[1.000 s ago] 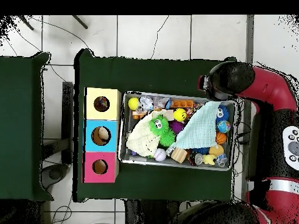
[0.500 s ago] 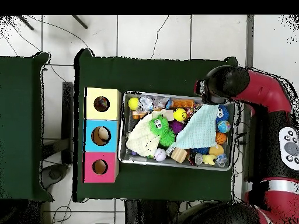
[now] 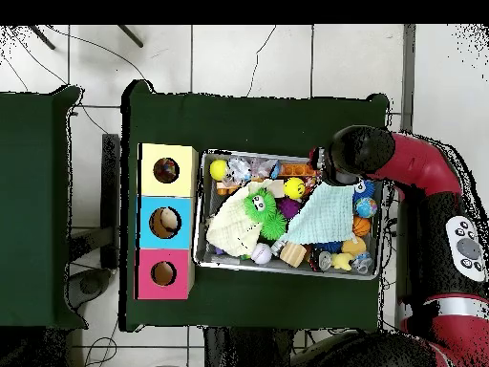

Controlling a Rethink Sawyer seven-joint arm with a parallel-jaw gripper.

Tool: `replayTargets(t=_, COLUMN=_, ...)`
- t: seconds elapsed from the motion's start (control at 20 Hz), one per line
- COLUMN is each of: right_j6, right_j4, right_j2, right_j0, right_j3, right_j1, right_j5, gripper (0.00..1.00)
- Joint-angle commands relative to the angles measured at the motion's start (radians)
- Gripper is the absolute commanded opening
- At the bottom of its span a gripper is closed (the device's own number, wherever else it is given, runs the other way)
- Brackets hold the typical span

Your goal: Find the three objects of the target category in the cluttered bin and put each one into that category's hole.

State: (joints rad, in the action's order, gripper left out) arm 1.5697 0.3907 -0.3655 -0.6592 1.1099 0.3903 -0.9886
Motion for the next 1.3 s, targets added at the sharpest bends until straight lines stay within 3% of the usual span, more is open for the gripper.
replayTargets(t=0.05, right_j6=-0.209, right_j4=0.035, right_j2=-0.092, right_j0=-0.025, right_j3=0.108, right_j1=-0.030, right_j5=0.097, gripper=1.00)
replayTargets(t=0.3, right_j6=-0.209, right_j4=0.036, right_j2=-0.104, right_j0=-0.026, right_j3=0.104, right_j1=-0.028, right_j5=0.108, gripper=1.00)
replayTargets(t=0.6, right_j6=-0.238, right_j4=0.055, right_j2=-0.120, right_j0=-0.021, right_j3=0.026, right_j1=-0.087, right_j5=0.118, gripper=1.00)
replayTargets(t=0.85, right_j6=-0.240, right_j4=0.079, right_j2=-0.114, right_j0=-0.024, right_j3=0.012, right_j1=-0.106, right_j5=0.119, gripper=1.00)
replayTargets(t=1.3, right_j6=-0.236, right_j4=0.087, right_j2=-0.080, right_j0=-0.032, right_j3=0.047, right_j1=-0.091, right_j5=0.041, gripper=1.00)
